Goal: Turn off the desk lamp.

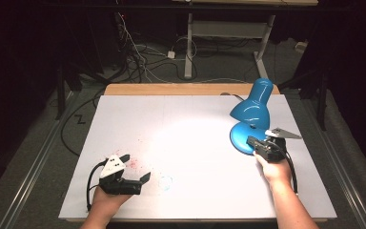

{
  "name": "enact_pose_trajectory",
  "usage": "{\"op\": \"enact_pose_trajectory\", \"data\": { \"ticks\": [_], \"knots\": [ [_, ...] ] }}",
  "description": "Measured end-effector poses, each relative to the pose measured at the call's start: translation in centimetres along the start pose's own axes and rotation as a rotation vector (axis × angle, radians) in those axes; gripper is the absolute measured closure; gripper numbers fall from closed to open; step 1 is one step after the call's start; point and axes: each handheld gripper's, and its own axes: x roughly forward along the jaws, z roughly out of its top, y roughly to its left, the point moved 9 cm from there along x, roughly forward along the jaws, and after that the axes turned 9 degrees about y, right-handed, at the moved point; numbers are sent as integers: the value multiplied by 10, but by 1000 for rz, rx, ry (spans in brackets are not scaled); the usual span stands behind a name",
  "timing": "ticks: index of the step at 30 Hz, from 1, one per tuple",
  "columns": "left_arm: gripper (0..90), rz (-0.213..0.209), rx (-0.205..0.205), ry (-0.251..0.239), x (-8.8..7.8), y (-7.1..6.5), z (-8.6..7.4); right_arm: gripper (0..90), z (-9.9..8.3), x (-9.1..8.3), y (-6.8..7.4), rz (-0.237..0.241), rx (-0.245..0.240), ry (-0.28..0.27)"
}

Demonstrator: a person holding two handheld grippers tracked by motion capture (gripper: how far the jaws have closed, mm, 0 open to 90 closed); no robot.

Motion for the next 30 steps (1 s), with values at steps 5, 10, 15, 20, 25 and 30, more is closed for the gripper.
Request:
{"op": "enact_pose_trajectory", "data": {
  "ticks": [5,10,15,20,25,30],
  "knots": [
    [0,-1,-5,1,1,1,-2,900,-1,-1,-1,2,-4,-8],
    [0,-4,-7,-4,-1,1,-2,900,-1,-1,-1,1,-2,-11],
    [0,-8,-9,-3,0,1,-2,900,0,0,-1,-8,-3,-19],
    [0,-7,-14,-6,-1,2,-2,900,0,3,-7,-57,17,-28],
    [0,-9,-11,-4,0,2,-1,900,0,2,-7,-50,25,-27],
    [0,-11,-13,-5,0,1,-1,900,1,2,-7,-49,23,-22]
  ]
}}
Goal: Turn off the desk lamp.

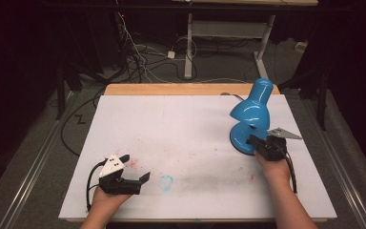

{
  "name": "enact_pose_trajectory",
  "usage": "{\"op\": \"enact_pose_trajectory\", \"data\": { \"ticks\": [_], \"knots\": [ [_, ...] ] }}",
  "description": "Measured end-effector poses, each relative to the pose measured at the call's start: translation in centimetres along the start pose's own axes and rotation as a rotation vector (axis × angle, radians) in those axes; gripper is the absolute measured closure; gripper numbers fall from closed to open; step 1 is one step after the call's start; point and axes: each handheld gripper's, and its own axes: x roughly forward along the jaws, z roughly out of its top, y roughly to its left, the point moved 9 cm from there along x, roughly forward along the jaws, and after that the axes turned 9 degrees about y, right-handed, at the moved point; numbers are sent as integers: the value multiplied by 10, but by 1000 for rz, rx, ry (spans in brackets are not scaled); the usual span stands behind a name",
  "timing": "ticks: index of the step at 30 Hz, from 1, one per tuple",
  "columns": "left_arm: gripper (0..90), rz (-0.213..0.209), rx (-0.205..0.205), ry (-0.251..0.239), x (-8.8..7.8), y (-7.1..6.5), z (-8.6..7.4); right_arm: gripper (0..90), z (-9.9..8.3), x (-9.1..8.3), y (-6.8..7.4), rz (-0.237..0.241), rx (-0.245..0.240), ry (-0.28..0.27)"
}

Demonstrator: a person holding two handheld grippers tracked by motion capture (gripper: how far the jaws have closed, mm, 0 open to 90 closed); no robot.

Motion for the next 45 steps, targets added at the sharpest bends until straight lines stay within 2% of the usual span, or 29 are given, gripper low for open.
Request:
{"op": "enact_pose_trajectory", "data": {
  "ticks": [3,4,7,12,15,17,18,19,20,27,32,33,34,39,42,45],
  "knots": [
    [0,-3,1,-3,-1,-1,1,900,1,-1,2,-9,-18,15],
    [0,-3,1,-5,-1,-1,1,900,3,-4,4,-10,-28,5],
    [0,-5,0,-11,-3,-1,1,900,6,-10,13,11,-42,-23],
    [0,-9,1,-15,-3,-1,2,900,2,-17,28,38,-75,-27],
    [0,-15,4,-13,-3,-2,2,900,-5,-27,45,68,-109,-37],
    [0,-19,6,-12,-3,-3,2,900,-7,-28,48,74,-116,-37],
    [0,-21,8,-11,-3,-4,3,900,-14,-33,57,95,-129,-34],
    [0,-25,8,-12,-3,-4,3,900,-14,-33,57,95,-129,-34],
    [0,-27,9,-12,-3,-4,3,900,-21,-37,64,108,-132,-29],
    [0,-38,15,-7,-3,-6,2,900,-39,-52,76,133,-159,-18],
    [0,-42,24,2,-2,-6,0,900,-52,-72,73,131,-160,-34],
    [0,-42,26,3,-2,-6,-1,900,-55,-76,72,123,-160,-43],
    [0,-43,24,6,-1,-5,-1,900,-61,-85,67,118,-140,-79],
    [0,-47,25,10,2,-7,0,900,-64,-92,60,105,-133,-88],
    [0,-47,30,13,3,-9,-1,900,-62,-91,55,100,-110,-95],
    [0,-46,31,14,3,-9,-1,900,-61,-89,52,96,-125,-93]
  ]
}}
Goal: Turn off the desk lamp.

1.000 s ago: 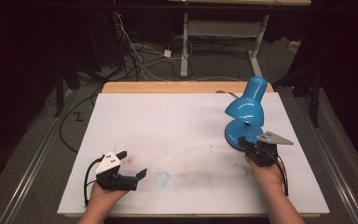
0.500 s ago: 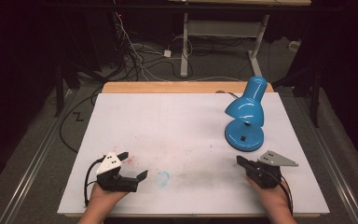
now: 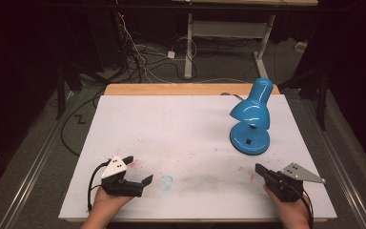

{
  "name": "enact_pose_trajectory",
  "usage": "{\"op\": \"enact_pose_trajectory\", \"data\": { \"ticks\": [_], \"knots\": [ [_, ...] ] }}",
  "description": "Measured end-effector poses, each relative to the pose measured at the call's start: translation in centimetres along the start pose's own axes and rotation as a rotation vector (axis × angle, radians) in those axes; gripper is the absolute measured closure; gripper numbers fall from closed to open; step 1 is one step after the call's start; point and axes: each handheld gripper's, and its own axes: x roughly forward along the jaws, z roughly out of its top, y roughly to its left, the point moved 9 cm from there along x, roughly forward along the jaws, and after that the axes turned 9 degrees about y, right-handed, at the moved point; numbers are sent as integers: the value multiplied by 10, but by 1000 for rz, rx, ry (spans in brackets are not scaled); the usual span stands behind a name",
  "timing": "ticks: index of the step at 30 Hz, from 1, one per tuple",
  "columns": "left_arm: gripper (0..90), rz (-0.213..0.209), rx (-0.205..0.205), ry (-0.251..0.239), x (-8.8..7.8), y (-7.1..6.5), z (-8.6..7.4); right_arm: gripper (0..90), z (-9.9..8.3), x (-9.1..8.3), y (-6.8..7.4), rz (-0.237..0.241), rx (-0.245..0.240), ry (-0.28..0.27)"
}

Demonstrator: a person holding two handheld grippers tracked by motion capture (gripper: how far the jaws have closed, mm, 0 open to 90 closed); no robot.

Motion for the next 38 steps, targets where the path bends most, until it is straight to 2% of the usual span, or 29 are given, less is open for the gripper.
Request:
{"op": "enact_pose_trajectory", "data": {
  "ticks": [3,6,10,12,14,16,20,25,27,30,38],
  "knots": [
    [0,-1,2,3,1,0,0,885,-3,3,-1,-8,-4,17],
    [0,0,1,5,1,1,0,774,-7,7,-1,-2,4,40],
    [0,0,0,5,1,2,0,543,-11,12,0,0,10,78],
    [0,0,1,5,1,2,0,441,-13,16,1,-4,-4,108],
    [0,-1,0,6,1,3,0,354,-13,16,2,-18,-9,113],
    [0,-2,0,6,1,3,0,225,-13,17,2,-24,-15,120],
    [0,-1,2,2,-1,2,1,27,-9,14,3,-17,-14,71],
    [0,8,-1,-14,-3,3,3,5,0,-5,2,-29,-20,-32],
    [0,8,-1,-12,-2,4,3,5,2,-9,-1,-38,-20,-51],
    [0,4,1,-7,0,4,3,5,0,-7,-5,-51,3,-42],
    [0,19,-15,-1,-4,4,7,5,-1,-8,-6,-57,-12,-41]
  ]
}}
